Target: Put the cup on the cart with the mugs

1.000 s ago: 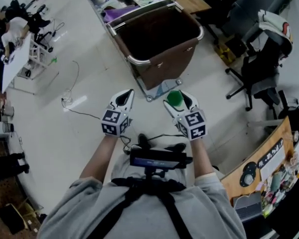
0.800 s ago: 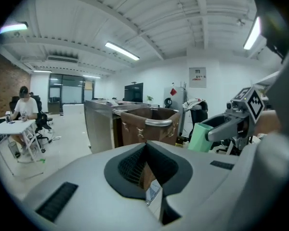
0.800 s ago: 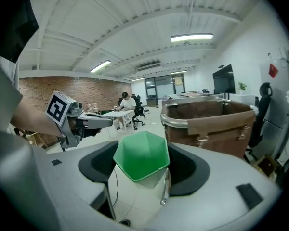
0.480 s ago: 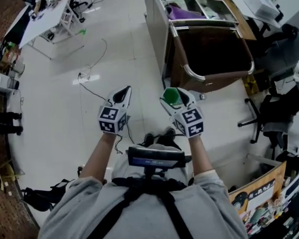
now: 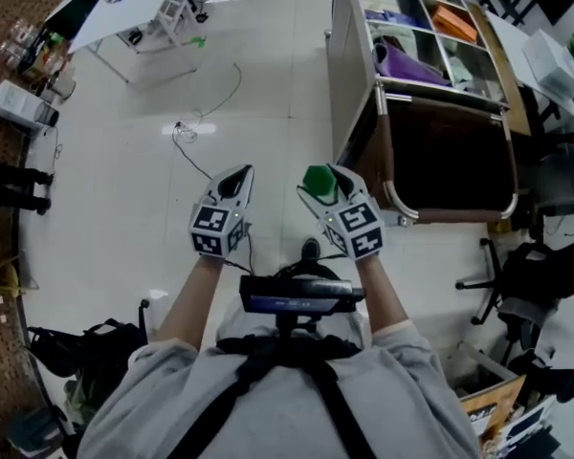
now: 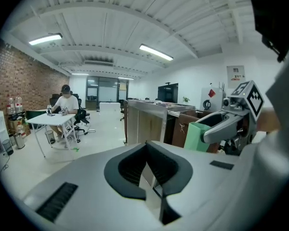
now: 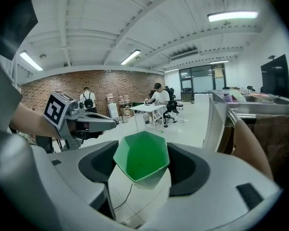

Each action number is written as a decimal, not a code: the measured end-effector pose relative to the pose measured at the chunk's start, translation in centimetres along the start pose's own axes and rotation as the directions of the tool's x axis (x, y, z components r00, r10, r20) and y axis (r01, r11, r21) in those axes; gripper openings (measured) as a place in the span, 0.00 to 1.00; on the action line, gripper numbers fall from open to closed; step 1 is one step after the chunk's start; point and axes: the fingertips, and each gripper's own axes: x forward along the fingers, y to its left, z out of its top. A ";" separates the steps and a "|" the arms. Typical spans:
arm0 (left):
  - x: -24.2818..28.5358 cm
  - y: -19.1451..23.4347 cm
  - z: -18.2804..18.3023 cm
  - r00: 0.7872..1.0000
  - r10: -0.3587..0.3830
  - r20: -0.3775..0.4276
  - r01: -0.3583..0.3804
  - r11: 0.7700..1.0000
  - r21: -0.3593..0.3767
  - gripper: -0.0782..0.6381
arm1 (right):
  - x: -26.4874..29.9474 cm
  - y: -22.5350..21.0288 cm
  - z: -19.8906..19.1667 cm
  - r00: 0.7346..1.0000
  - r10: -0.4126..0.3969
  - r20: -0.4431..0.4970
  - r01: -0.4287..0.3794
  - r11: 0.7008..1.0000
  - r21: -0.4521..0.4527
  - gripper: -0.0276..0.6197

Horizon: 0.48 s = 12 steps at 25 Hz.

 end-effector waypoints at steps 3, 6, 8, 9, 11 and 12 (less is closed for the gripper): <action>2.1 1.1 1.3 0.999 0.037 0.011 -0.037 0.999 -0.029 0.11 | 1.8 -1.5 1.5 0.999 0.043 -0.003 -0.043 0.999 -0.016 0.54; 3.9 1.7 2.3 0.998 0.057 0.015 -0.057 0.998 -0.020 0.11 | 3.5 -2.9 2.6 0.997 0.075 -0.010 -0.075 0.997 -0.032 0.54; 4.9 2.5 2.8 0.997 0.071 0.008 -0.071 0.997 -0.014 0.11 | 4.8 -3.8 3.5 0.996 0.085 -0.012 -0.085 0.996 -0.028 0.54; 5.4 3.0 3.1 0.997 0.076 0.005 -0.076 0.997 -0.013 0.11 | 5.4 -4.3 4.0 0.996 0.088 -0.013 -0.088 0.996 -0.020 0.54; 6.4 3.9 4.1 0.996 0.085 0.010 -0.085 0.996 -0.010 0.11 | 6.5 -5.3 4.9 0.996 0.088 -0.010 -0.088 0.996 -0.008 0.54; 7.0 4.5 4.7 0.996 0.088 0.014 -0.088 0.996 -0.010 0.11 | 7.2 -5.8 5.4 0.996 0.088 -0.007 -0.088 0.996 -0.003 0.54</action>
